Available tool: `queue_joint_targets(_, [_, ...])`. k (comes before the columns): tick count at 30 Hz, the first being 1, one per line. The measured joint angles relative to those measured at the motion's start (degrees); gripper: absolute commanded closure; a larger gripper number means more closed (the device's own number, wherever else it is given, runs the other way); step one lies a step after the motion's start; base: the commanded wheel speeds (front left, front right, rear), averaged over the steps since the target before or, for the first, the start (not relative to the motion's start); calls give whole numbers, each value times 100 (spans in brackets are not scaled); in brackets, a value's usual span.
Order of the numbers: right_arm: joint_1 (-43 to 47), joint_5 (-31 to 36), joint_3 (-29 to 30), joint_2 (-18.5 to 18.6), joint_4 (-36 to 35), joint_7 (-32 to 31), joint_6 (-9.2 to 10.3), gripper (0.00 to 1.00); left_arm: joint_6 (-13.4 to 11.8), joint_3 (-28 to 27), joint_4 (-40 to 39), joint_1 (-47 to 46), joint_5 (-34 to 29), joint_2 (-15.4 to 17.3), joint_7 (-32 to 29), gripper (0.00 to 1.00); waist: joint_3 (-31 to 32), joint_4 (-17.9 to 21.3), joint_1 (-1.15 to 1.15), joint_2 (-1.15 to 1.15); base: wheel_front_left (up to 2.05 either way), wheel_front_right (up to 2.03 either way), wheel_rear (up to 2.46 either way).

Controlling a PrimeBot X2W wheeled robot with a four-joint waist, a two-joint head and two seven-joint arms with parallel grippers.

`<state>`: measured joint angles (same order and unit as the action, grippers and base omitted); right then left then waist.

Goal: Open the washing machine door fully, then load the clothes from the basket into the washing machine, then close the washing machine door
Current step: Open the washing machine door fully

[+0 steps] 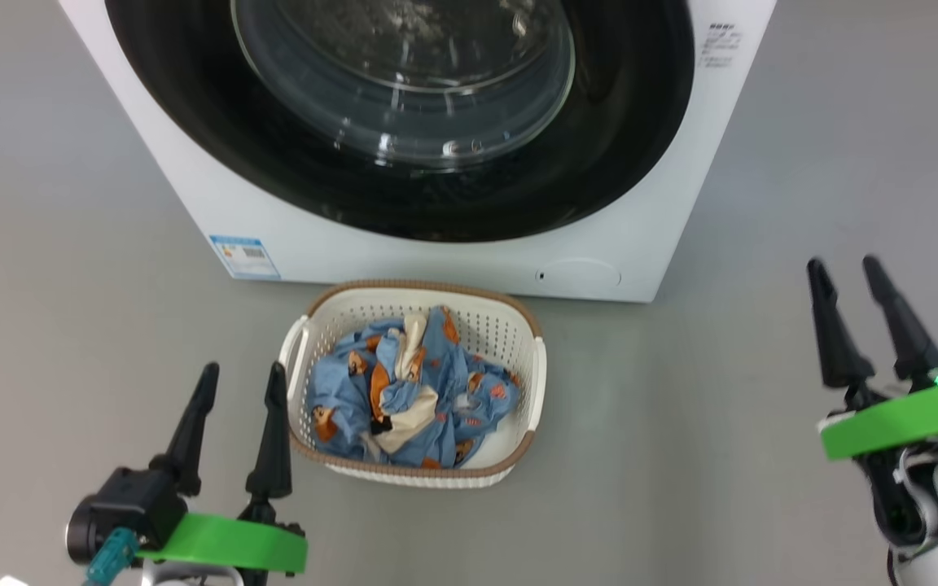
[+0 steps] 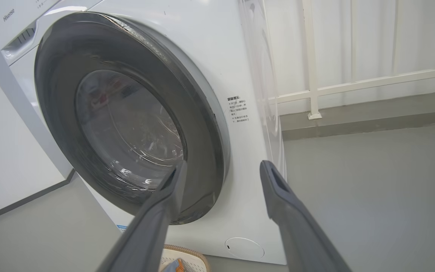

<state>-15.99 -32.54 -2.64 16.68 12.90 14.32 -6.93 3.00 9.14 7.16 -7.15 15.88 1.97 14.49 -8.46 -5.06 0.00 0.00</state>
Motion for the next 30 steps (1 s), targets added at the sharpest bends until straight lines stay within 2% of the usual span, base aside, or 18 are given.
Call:
queue_joint_targets(6, [-366, -118, 151, 157, 19, 0, 0, 0, -31, 41, -155, -185, -69, -1, 3, 0, -292, -70, 0, 0, 0, 0, 0])
queue_joint_targets(9, [-586, -249, 171, 264, 55, 0, 0, 55, -49, 73, -212, -254, -71, -1, 4, 0, -440, -112, 0, 0, 0, 0, 0])
queue_joint_targets(10, [-665, -291, 172, 304, 71, 1, 0, 66, -62, 81, -236, -281, -81, -1, 4, 0, -488, -125, 0, 0, 0, 0, 0])
queue_joint_targets(12, [-820, -357, 177, 383, 96, 2, 0, 98, -81, 113, -292, -307, -116, -2, 4, 0, -584, -151, 0, 0, 0, 0, 0])
queue_joint_targets(16, [-1160, -567, 176, 537, 140, 41, 0, 100, -131, 174, -345, -385, -120, -2, 4, 0, -767, -199, 0, 0, 0, 0, 0])
queue_joint_targets(22, [-1629, -1315, 71, 845, 145, 41, 0, 100, -196, 248, -434, -527, -120, -4, 4, 0, -1013, -276, 0, 0, 0, 0, 0])
queue_joint_targets(30, [-2299, -2402, -612, 1323, 353, 41, 0, 100, -293, 350, -521, -677, -118, -8, 5, 0, -1304, -358, 0, 0, 0, 0, 0])
